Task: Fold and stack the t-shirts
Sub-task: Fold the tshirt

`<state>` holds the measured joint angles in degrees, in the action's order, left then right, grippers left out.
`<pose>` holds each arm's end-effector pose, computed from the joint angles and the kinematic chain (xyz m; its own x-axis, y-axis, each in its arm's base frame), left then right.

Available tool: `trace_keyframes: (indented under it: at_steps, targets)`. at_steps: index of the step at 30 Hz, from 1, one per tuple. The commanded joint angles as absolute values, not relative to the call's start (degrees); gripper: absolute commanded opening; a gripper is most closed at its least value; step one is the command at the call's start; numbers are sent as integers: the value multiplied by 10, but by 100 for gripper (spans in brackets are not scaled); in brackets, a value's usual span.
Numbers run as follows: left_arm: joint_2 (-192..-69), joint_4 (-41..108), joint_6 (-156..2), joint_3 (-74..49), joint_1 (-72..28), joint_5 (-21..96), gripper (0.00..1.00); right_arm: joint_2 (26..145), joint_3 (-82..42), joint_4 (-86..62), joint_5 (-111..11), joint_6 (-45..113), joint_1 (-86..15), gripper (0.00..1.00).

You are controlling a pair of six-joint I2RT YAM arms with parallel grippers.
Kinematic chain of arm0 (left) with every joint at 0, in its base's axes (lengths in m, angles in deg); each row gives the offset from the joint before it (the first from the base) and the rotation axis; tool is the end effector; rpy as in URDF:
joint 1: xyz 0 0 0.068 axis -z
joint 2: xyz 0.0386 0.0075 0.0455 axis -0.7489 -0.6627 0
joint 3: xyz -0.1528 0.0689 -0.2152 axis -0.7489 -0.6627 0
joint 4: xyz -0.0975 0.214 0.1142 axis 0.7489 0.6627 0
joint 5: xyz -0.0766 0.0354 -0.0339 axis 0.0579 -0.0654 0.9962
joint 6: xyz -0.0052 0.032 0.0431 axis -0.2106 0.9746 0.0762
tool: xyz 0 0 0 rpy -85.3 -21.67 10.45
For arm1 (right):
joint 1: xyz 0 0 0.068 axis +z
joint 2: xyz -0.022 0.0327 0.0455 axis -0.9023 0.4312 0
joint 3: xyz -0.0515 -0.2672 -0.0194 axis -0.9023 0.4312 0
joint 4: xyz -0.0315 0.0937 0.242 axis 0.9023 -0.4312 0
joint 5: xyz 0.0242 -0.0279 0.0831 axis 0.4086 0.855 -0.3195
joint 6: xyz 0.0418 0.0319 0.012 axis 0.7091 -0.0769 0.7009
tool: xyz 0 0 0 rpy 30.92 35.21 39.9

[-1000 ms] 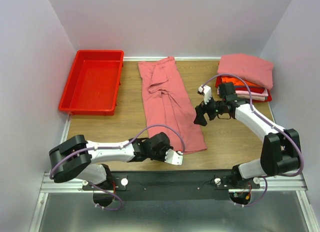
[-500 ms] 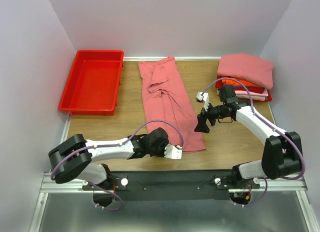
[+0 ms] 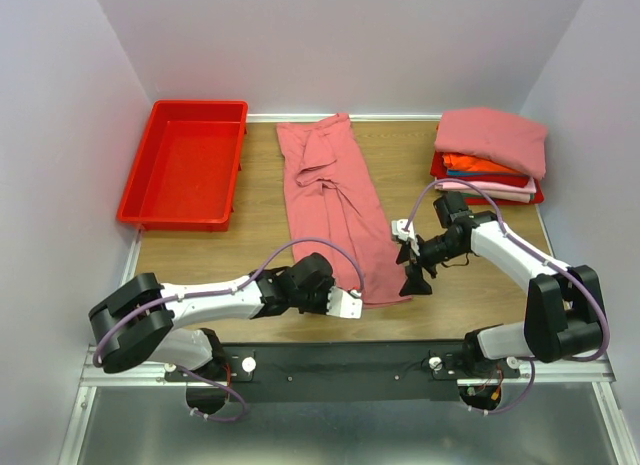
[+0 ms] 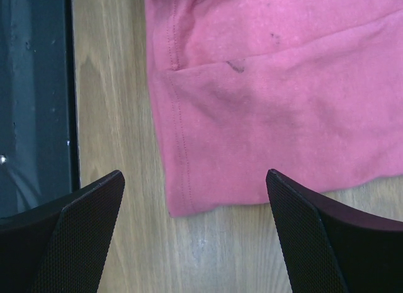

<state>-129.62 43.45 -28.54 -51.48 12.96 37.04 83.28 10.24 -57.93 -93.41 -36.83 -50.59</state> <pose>0.1128 -0.2177 0.1668 0.2632 0.7718 -0.5789 0.9463 -0.0898 0.3105 0.2105 0.0807 0.1921 -0.1643 -0.6225 -0.7652 -0.9830 0.0391 0.1793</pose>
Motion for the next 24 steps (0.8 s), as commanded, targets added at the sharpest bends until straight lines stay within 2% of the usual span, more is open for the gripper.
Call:
trace_keyframes:
  at_steps: [1,24]
  targets:
    - [-1276,446,-281,-502,128,393,0,827,110,-592,-938,-400,-503,100]
    - [-1252,461,-292,-509,127,392,0,815,126,-520,-857,-360,-406,99]
